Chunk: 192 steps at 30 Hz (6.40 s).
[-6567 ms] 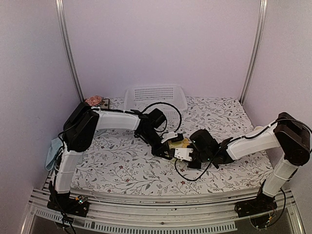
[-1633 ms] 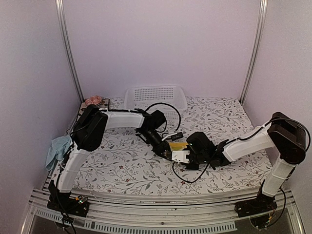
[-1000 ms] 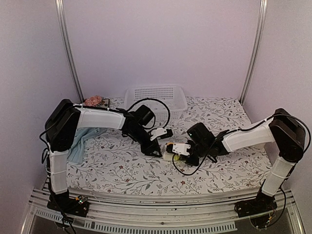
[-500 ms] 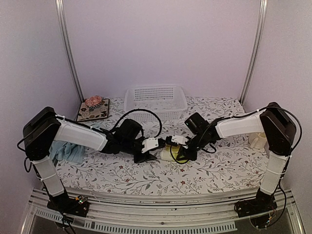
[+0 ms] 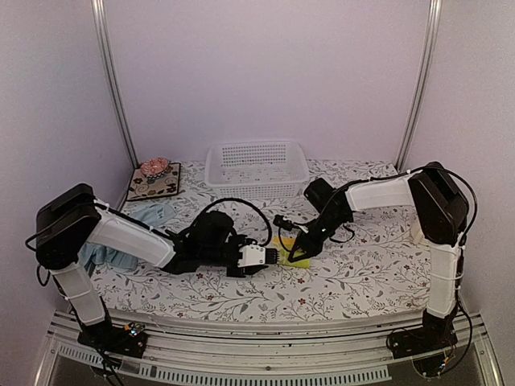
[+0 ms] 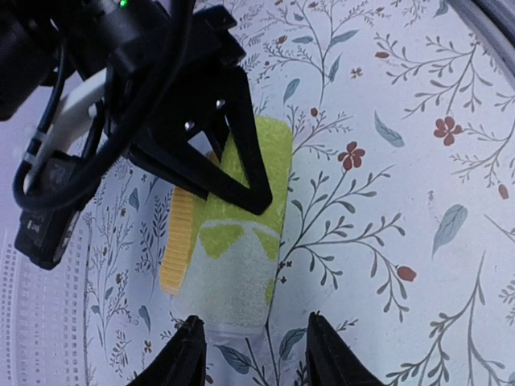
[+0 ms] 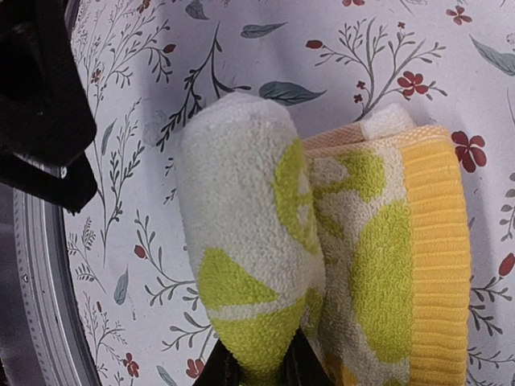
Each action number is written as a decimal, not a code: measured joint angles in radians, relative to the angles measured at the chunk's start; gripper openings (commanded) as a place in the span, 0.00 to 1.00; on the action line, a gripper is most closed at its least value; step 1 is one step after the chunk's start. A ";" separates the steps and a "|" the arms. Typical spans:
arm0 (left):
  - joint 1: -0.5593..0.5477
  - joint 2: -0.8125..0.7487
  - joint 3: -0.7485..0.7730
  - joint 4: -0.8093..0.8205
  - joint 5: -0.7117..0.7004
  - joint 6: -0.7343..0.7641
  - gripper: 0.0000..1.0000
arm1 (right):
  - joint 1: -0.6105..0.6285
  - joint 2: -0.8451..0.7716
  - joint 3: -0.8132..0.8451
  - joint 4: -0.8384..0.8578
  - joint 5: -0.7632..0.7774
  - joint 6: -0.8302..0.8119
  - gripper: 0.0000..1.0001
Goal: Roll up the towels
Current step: Roll the towel at the center of the board, then pick up the towel from the center of the board.
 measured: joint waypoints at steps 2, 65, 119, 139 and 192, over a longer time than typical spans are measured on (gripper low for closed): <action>-0.018 0.009 0.001 0.026 -0.017 0.018 0.43 | -0.001 0.015 0.018 -0.018 -0.015 0.006 0.15; 0.047 0.503 0.925 -0.936 0.161 -0.188 0.00 | -0.098 -0.468 -0.402 0.245 0.205 0.011 0.73; 0.197 0.771 1.299 -1.275 0.642 -0.425 0.00 | 0.183 -0.418 -0.606 0.714 0.605 -0.369 0.67; 0.217 0.748 1.240 -1.240 0.700 -0.442 0.26 | 0.183 -0.266 -0.514 0.723 0.734 -0.312 0.11; 0.221 0.585 0.959 -1.099 0.690 -0.377 0.94 | 0.117 -0.192 -0.264 0.269 0.335 -0.349 0.14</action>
